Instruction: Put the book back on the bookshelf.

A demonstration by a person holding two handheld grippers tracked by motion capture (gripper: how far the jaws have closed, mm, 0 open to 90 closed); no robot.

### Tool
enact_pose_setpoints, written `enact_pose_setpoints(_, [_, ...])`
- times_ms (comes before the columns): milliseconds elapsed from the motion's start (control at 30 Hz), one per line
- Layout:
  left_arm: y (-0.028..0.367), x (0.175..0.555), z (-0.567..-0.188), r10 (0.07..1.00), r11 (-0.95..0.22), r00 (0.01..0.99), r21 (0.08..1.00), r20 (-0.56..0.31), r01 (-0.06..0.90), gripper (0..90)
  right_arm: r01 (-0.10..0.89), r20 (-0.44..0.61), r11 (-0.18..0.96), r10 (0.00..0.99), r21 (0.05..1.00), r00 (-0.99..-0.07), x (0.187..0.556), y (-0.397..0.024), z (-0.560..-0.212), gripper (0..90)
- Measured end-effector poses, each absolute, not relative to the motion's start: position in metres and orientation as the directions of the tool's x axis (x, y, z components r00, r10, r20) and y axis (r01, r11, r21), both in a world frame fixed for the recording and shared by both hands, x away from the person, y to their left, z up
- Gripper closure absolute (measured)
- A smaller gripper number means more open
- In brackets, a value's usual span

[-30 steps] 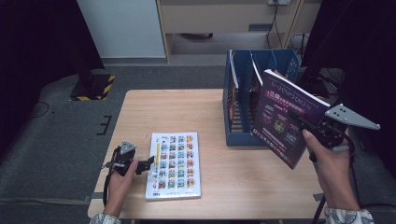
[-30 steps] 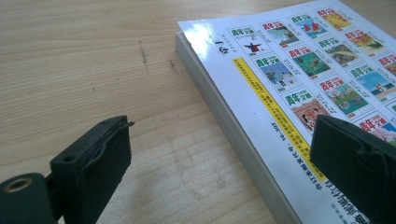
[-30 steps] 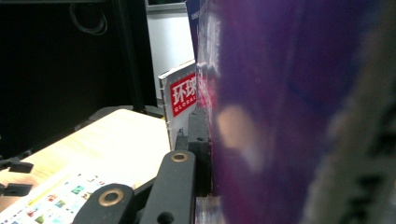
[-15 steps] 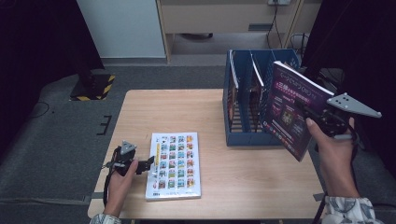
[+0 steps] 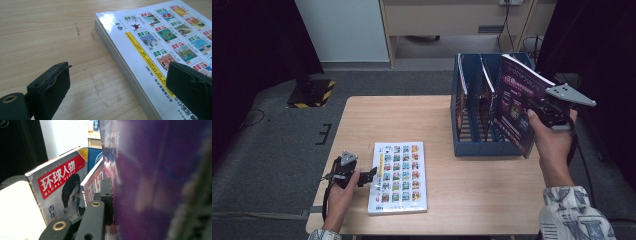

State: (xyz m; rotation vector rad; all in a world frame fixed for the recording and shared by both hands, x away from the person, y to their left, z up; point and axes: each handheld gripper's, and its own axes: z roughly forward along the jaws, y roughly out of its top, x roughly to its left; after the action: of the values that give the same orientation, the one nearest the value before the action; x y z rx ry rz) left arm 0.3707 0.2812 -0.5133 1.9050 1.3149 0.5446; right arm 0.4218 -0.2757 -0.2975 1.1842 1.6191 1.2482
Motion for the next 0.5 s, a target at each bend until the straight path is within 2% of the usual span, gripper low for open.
enact_pose_setpoints(500, [0.281, 0.371, -0.514, 0.922, -0.194, 0.38, 0.772, -0.067, 0.606, 4.8, 0.222, 0.029, 0.024, 0.973, 0.975, -0.23, 0.458, -0.269, -0.303, 82.4])
